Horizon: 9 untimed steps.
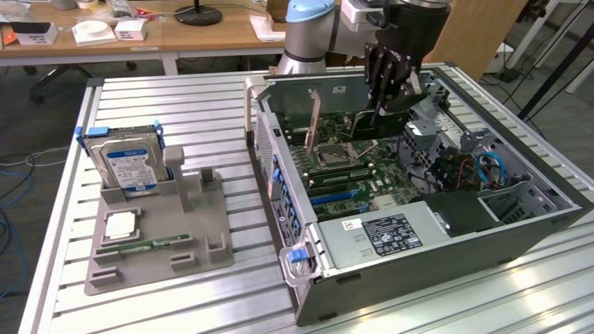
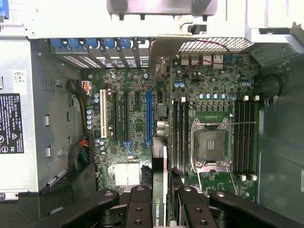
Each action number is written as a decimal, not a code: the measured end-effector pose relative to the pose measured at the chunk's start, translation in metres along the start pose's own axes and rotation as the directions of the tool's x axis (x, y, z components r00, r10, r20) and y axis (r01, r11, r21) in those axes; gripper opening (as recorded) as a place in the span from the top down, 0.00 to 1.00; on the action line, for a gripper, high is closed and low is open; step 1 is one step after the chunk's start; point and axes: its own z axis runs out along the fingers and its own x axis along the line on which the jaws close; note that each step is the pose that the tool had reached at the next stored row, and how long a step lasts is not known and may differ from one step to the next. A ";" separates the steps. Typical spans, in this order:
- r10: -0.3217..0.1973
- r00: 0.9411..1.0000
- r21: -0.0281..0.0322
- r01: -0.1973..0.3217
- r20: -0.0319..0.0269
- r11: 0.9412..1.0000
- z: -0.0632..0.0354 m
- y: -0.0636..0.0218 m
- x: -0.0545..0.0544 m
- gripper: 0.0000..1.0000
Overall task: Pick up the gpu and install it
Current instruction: 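Insert the gpu into the slot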
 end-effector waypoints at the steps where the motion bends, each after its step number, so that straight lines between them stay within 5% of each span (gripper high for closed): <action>1: 0.000 1.000 0.000 0.000 0.000 1.000 0.0007 0.0000 0.000 0.74; 9: 0.000 1.000 0.000 0.000 0.000 1.000 0.0083 0.0005 0.000 0.74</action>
